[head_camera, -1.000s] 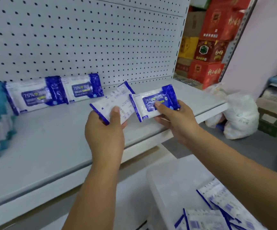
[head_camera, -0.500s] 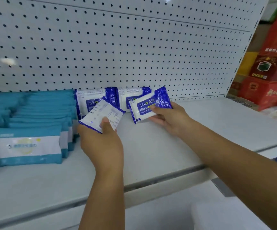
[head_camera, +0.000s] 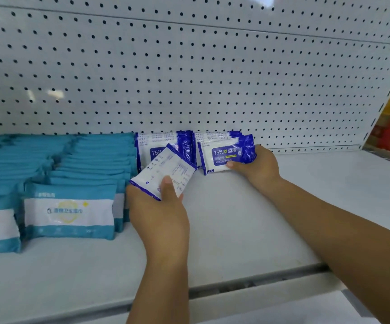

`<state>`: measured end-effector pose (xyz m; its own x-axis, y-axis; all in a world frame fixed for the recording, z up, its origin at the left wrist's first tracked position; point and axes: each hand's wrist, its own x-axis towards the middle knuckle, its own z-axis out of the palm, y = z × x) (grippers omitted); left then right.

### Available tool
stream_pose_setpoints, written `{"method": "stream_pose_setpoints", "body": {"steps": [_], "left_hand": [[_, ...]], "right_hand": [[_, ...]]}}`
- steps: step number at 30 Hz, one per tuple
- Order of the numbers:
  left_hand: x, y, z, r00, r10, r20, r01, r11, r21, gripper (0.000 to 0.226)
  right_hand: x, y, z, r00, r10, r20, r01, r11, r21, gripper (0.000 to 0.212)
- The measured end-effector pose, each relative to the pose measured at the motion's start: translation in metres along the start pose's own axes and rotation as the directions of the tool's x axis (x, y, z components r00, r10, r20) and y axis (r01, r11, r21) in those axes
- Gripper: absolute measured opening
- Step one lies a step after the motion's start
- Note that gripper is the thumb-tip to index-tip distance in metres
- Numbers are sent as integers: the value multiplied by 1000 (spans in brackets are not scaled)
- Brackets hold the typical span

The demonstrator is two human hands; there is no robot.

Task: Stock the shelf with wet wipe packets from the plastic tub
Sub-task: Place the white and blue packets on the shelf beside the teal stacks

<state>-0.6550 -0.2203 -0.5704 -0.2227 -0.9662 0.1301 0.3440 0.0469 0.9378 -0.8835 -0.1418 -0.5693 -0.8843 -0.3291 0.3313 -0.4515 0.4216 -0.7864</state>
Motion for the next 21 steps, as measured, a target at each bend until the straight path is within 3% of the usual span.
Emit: {"method": "stream_pose_setpoints", "body": {"steps": [10, 14, 17, 19, 21], "left_hand": [[2, 1, -3, 999, -50, -2, 50, 999, -20, 32], [3, 2, -1, 998, -53, 14, 54, 998, -35, 32], [2, 4, 1, 997, -63, 35, 65, 997, -52, 30], [2, 5, 0, 996, -80, 47, 83, 995, -64, 27], [2, 8, 0, 992, -106, 67, 111, 990, -81, 22]], "right_hand": [[4, -13, 14, 996, 43, 75, -17, 949, -315, 52], [4, -10, 13, 998, 66, 6, -62, 959, -278, 78], [2, -10, 11, 994, 40, -101, -55, 987, -148, 90], [-3, -14, 4, 987, -49, -156, 51, 999, 11, 69], [-15, -25, -4, 982, -161, -94, 177, 966, 191, 36]]}}
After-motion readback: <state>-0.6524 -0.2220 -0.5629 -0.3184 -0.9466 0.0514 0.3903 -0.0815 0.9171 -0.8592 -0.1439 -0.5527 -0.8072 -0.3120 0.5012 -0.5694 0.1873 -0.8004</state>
